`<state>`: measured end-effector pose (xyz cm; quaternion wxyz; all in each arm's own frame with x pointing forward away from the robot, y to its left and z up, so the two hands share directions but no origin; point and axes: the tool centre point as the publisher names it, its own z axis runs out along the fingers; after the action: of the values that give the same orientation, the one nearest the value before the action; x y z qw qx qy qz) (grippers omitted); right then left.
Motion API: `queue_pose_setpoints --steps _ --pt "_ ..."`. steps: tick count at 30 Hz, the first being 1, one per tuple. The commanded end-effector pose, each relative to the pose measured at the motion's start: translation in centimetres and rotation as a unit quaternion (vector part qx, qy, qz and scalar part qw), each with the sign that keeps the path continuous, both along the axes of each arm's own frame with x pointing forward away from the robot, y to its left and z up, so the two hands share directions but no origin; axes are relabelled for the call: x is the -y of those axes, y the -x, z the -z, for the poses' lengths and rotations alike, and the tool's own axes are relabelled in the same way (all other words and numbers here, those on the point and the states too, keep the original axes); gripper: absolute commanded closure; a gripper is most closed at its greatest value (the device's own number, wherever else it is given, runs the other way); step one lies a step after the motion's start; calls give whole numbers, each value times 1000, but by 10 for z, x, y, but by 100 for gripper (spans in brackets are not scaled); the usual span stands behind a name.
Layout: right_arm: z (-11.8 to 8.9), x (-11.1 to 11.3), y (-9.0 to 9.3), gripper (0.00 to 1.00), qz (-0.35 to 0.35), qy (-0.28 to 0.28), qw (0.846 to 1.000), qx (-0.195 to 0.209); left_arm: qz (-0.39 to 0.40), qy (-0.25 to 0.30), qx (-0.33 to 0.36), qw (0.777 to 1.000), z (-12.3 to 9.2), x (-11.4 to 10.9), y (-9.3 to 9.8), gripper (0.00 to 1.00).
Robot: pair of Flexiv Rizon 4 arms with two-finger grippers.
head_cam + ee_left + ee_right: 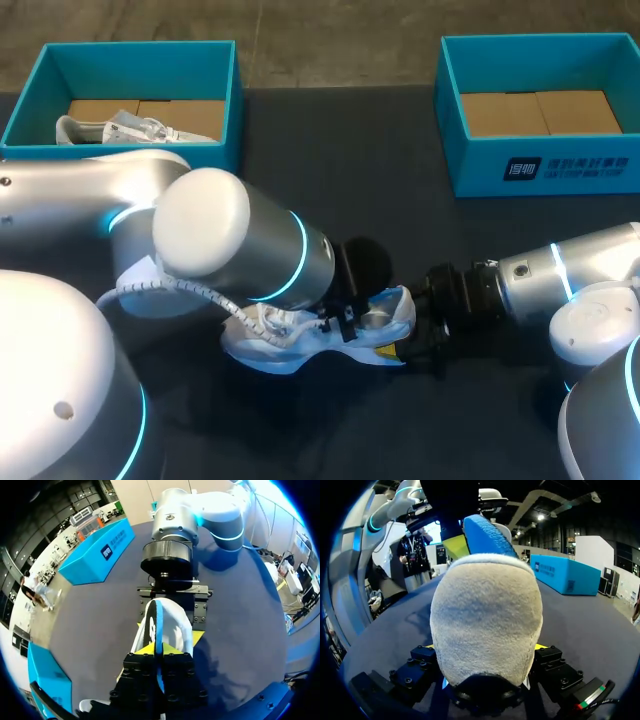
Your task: Take the shoe out of the shoebox, open the shoe tongue, remove and reinsert the insole, then place the shoe into the shoebox
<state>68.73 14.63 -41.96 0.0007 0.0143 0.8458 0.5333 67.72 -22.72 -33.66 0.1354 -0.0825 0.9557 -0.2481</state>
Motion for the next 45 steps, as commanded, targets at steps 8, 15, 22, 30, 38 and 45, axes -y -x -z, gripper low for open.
queue_pose_setpoints --steps 8,15,22,30,38,45 --pt "2 -3 0 100 0 2 1000 0 3 23 -42 999 -13 1 -14 100" --pt "2 -3 0 100 0 2 1000 0 8 33 -67 997 -19 6 -18 100" --pt "2 -3 0 100 0 2 1000 0 8 26 -50 998 -10 9 -12 63" --pt "2 -3 0 100 0 2 1000 0 1 34 -35 999 -2 5 -9 59" --pt "2 -3 0 100 0 2 1000 0 -5 36 -34 999 6 5 -13 65" --pt "2 -3 0 100 0 2 1000 0 -8 33 -37 999 11 8 -17 66"
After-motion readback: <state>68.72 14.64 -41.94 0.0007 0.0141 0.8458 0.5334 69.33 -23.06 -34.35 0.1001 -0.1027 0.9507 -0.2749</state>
